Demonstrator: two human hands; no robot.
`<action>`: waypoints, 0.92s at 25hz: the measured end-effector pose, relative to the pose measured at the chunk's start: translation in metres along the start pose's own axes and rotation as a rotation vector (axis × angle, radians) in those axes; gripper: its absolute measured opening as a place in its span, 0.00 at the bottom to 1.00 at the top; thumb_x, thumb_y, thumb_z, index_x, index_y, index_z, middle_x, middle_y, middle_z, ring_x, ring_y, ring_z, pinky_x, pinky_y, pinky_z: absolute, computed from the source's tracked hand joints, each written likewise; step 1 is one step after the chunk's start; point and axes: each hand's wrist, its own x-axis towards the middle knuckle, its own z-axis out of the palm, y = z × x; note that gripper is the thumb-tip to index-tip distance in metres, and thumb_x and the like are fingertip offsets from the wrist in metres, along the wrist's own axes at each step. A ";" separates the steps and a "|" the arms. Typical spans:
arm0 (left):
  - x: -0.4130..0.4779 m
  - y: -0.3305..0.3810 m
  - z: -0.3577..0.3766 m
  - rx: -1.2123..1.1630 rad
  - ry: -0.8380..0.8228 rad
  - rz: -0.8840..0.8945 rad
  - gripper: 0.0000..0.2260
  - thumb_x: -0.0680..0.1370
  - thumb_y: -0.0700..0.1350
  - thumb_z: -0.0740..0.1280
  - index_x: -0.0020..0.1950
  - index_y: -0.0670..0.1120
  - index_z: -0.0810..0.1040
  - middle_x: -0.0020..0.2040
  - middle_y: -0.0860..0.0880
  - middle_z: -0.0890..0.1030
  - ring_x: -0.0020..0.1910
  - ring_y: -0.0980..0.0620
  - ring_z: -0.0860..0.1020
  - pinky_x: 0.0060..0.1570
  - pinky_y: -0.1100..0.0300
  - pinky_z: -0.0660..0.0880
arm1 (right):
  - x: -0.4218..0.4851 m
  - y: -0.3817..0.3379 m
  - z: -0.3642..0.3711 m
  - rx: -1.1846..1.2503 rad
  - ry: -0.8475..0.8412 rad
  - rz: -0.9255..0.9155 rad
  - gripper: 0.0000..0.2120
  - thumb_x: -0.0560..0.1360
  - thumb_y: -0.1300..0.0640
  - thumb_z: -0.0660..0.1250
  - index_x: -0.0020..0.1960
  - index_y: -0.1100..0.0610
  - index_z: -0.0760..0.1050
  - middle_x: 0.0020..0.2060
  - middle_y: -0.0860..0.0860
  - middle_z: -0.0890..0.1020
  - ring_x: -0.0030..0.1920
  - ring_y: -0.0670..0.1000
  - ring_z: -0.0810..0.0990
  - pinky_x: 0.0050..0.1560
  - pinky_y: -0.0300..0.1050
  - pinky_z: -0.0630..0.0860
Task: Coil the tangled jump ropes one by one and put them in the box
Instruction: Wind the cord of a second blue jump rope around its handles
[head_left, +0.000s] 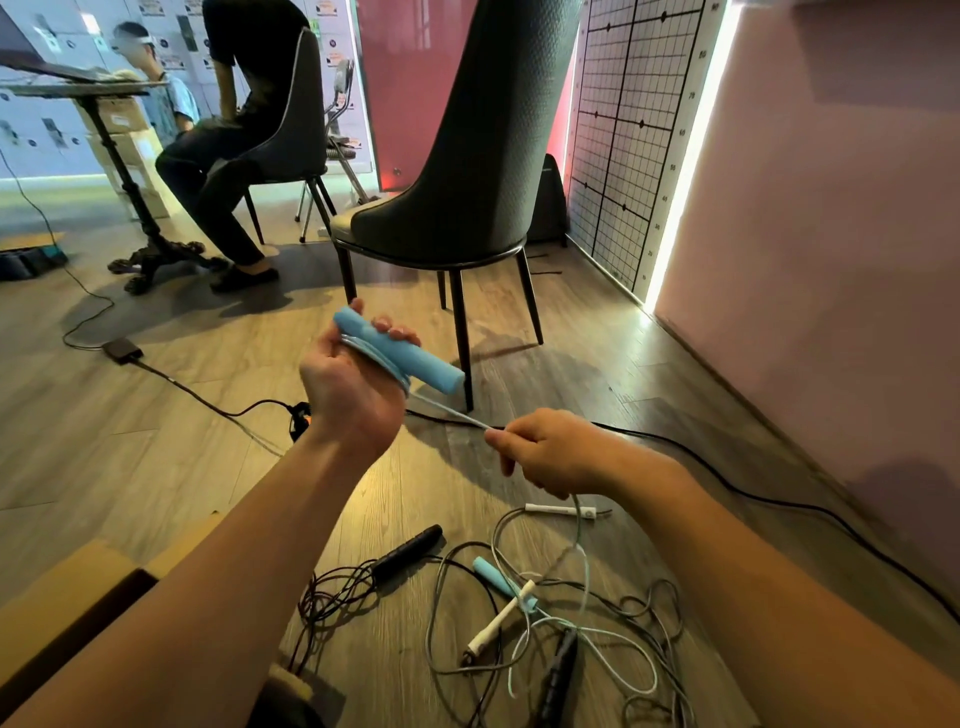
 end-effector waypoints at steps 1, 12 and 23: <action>0.003 0.003 -0.003 0.017 0.087 0.033 0.08 0.83 0.47 0.53 0.58 0.46 0.69 0.38 0.47 0.73 0.35 0.51 0.74 0.42 0.56 0.77 | -0.001 0.000 -0.001 -0.014 0.011 -0.019 0.20 0.82 0.42 0.57 0.43 0.53 0.79 0.30 0.48 0.74 0.29 0.46 0.71 0.32 0.41 0.72; -0.014 -0.018 -0.006 1.121 -0.229 -0.127 0.11 0.85 0.49 0.55 0.60 0.47 0.74 0.43 0.46 0.75 0.41 0.51 0.75 0.47 0.55 0.76 | -0.007 -0.005 -0.022 -0.189 0.716 -0.401 0.16 0.74 0.41 0.71 0.37 0.52 0.79 0.26 0.40 0.72 0.27 0.41 0.70 0.31 0.39 0.68; -0.030 -0.031 0.012 1.296 -0.588 -0.686 0.42 0.75 0.71 0.41 0.54 0.37 0.78 0.30 0.49 0.70 0.28 0.53 0.69 0.31 0.58 0.71 | -0.012 0.007 -0.030 -0.207 0.850 -0.406 0.28 0.64 0.27 0.67 0.31 0.53 0.71 0.24 0.43 0.70 0.25 0.44 0.68 0.27 0.39 0.66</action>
